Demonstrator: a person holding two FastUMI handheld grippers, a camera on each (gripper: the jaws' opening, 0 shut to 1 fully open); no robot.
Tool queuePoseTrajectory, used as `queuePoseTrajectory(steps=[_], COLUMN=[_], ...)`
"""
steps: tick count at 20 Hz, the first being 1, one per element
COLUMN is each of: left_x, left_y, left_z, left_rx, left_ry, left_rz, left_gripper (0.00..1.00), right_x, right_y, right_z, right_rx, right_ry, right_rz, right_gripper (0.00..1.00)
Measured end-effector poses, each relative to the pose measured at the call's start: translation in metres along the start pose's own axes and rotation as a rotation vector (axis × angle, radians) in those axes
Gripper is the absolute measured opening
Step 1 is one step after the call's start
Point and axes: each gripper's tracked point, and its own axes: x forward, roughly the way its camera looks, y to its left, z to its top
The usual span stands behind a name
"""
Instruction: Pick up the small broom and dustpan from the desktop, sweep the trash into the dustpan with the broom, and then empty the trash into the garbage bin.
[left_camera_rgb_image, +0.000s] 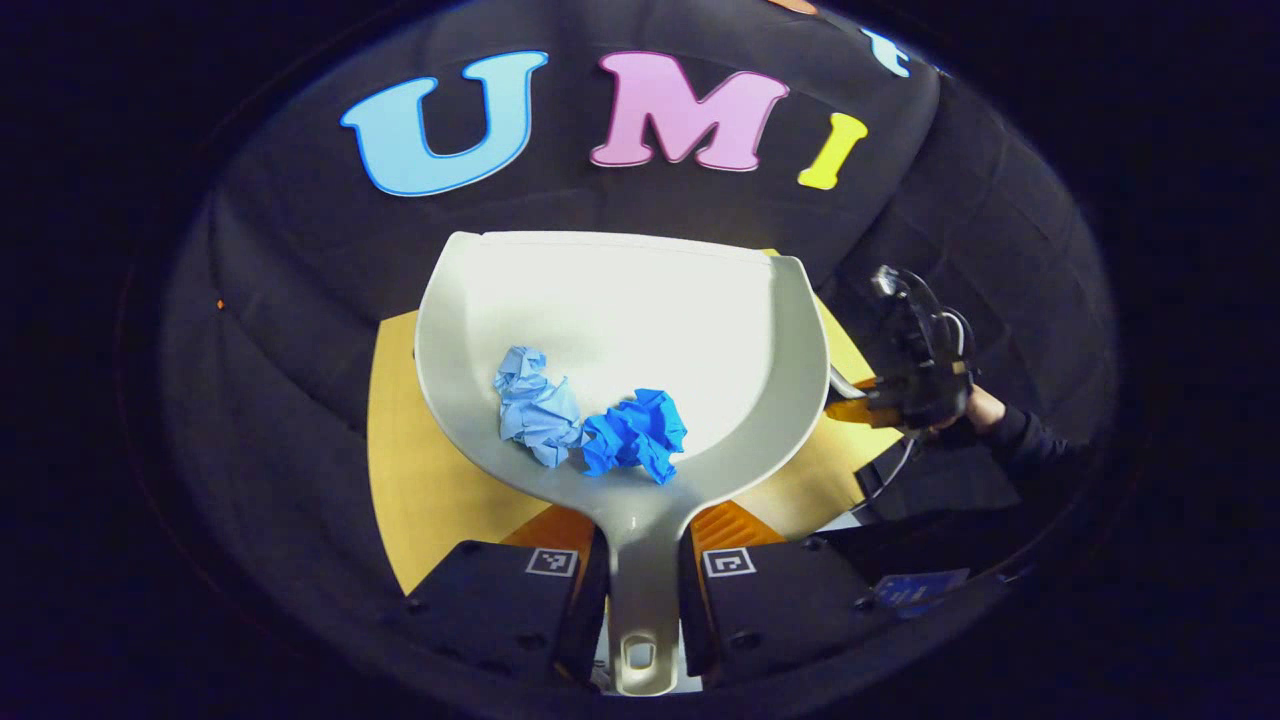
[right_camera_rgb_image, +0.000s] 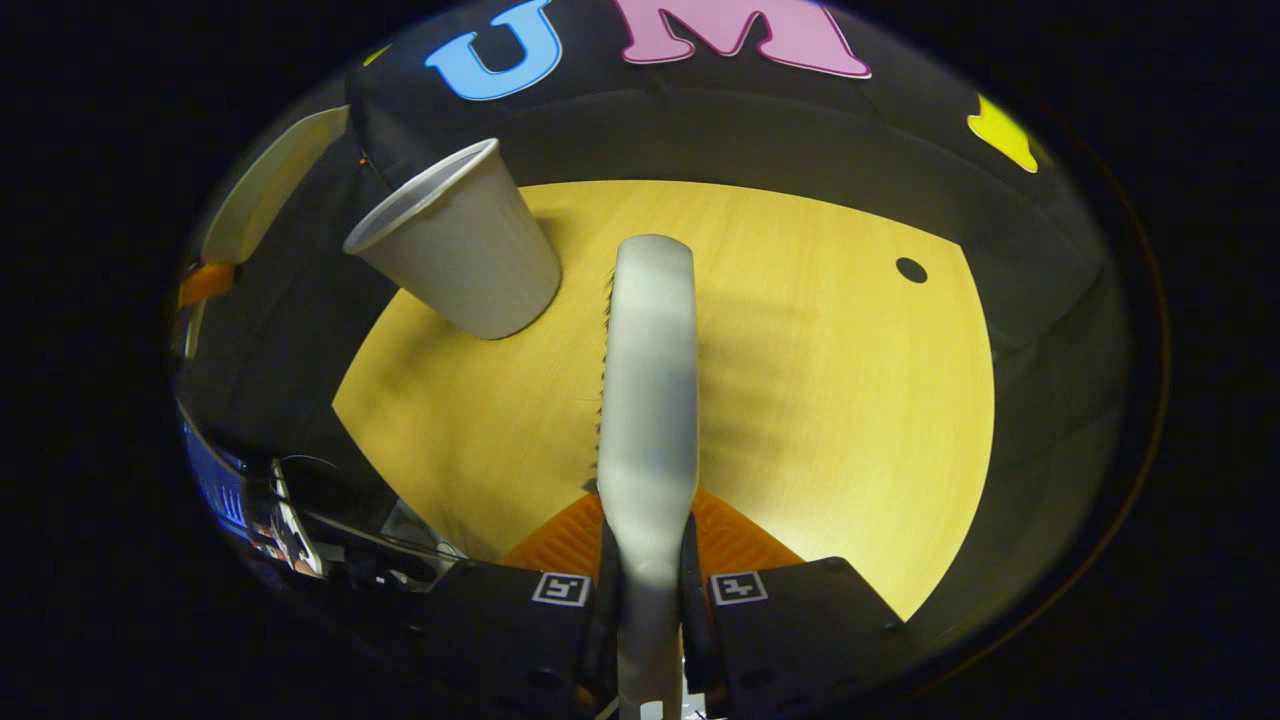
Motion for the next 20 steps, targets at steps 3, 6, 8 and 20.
queuePoseTrajectory(steps=[3, 6, 8, 20], left_x=[0.023, 0.018, 0.020, 0.026], left_y=[0.000, -0.004, -0.007, -0.019], left_z=[-0.012, -0.006, -0.007, 0.001], left_rx=[0.099, 0.184, 0.294, 0.431], left_ry=[0.105, 0.227, 0.308, 0.397], left_rz=[0.157, 0.221, 0.267, 0.386], left_gripper=[0.29, 0.30, 0.30, 0.29], right_x=[0.001, 0.012, 0.015, 0.035], right_y=[0.000, 0.003, 0.004, 0.008], right_z=[0.000, -0.006, -0.010, -0.015], right_rx=[0.018, 0.076, 0.101, 0.166], right_ry=[-0.031, -0.060, -0.072, -0.063], right_rz=[0.011, 0.017, 0.005, -0.011], right_gripper=[0.29, 0.30, 0.29, 0.29])
